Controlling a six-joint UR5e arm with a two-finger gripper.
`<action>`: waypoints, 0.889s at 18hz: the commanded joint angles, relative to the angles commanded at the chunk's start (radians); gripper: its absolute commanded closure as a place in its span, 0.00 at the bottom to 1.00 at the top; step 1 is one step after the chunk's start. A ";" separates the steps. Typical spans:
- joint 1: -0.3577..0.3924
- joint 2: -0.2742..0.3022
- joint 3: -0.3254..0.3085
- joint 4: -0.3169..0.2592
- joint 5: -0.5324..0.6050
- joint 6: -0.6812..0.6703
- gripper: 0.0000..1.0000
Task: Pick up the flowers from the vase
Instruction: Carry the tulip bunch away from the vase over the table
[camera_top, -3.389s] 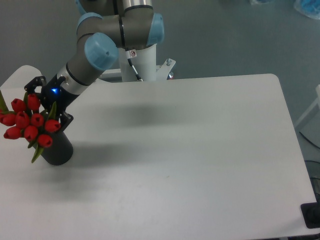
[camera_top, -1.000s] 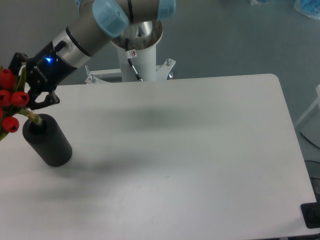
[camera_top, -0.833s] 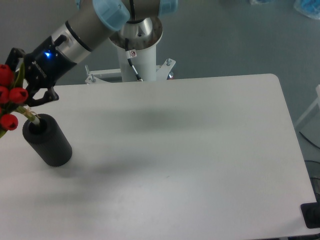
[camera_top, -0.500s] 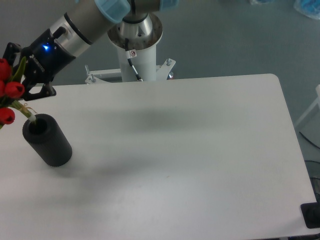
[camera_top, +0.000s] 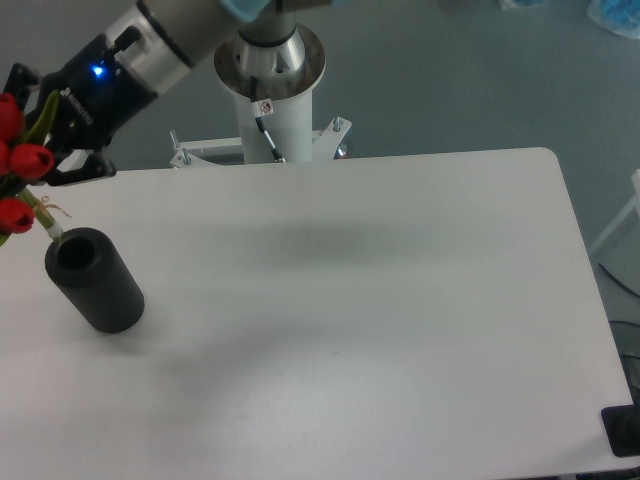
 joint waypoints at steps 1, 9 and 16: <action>0.024 0.000 0.006 0.000 0.000 0.005 0.64; 0.377 -0.070 -0.003 0.000 -0.106 0.325 0.64; 0.520 -0.143 -0.017 0.000 -0.107 0.509 0.64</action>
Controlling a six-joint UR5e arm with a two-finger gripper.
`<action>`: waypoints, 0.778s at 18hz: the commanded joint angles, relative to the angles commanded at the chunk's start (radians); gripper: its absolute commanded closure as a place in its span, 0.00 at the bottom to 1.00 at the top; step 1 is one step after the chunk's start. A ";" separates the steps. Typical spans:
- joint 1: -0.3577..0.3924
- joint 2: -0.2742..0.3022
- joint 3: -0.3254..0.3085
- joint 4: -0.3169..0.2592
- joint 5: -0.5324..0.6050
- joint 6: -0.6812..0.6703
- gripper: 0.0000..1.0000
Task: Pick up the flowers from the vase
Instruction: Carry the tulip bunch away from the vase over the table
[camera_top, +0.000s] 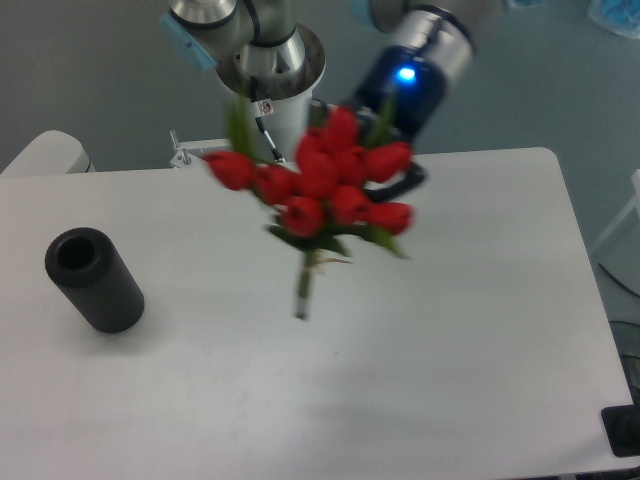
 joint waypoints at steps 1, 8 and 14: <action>0.005 0.000 -0.002 0.000 0.003 0.020 0.64; 0.045 -0.026 -0.005 -0.002 0.012 0.092 0.64; 0.042 -0.025 -0.005 -0.003 0.092 0.107 0.64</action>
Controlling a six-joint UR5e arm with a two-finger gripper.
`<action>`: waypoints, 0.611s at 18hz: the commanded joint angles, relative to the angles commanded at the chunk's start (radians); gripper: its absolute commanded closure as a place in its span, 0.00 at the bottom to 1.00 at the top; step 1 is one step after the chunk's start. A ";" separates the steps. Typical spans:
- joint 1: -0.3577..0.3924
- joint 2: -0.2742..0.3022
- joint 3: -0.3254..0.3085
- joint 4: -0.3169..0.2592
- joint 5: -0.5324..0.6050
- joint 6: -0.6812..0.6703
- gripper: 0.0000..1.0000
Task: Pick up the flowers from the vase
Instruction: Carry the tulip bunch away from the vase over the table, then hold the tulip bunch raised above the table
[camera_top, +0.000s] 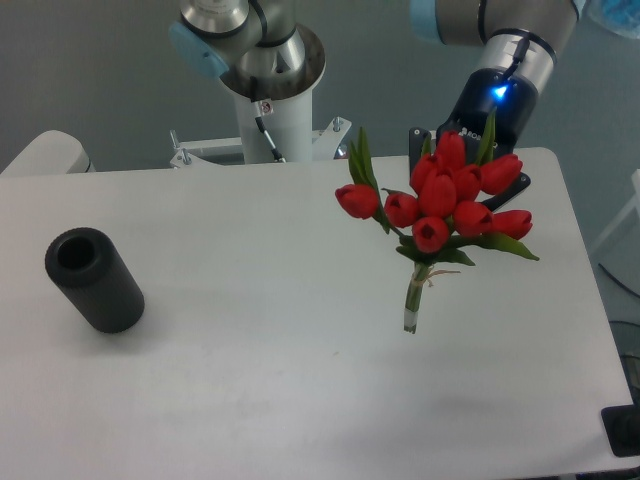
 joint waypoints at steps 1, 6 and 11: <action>0.000 0.000 -0.008 0.002 0.002 0.002 0.64; -0.003 0.005 -0.012 0.000 0.009 0.000 0.64; -0.002 0.008 -0.011 0.000 0.017 -0.002 0.64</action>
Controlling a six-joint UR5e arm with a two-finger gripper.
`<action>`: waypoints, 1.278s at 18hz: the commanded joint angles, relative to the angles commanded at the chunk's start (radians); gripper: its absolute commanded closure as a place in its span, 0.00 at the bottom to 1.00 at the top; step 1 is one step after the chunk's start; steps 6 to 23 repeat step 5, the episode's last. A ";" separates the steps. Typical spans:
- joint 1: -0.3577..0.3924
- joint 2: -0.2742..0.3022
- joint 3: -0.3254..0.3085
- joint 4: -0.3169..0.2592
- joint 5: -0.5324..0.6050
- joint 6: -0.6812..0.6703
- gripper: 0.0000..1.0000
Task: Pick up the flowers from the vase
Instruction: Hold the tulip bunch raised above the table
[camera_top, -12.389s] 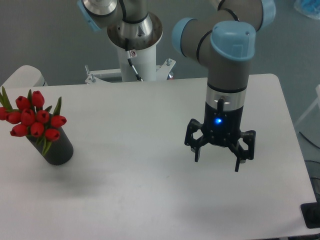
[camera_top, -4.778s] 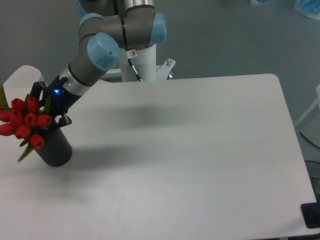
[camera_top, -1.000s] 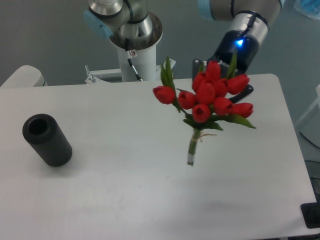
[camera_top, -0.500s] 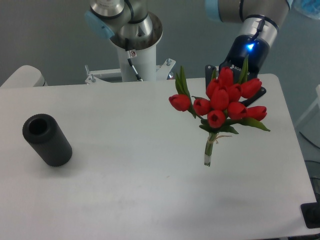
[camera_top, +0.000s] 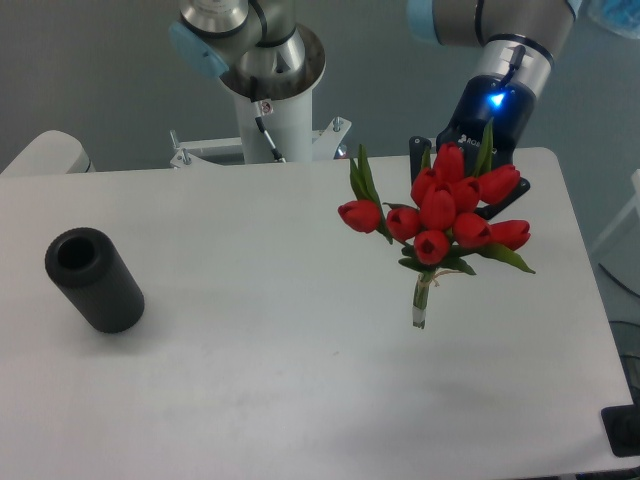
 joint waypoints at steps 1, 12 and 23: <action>0.000 0.000 0.005 0.000 0.000 -0.003 0.64; -0.002 0.002 0.006 -0.002 0.002 -0.009 0.64; -0.002 0.002 0.006 -0.002 0.002 -0.009 0.64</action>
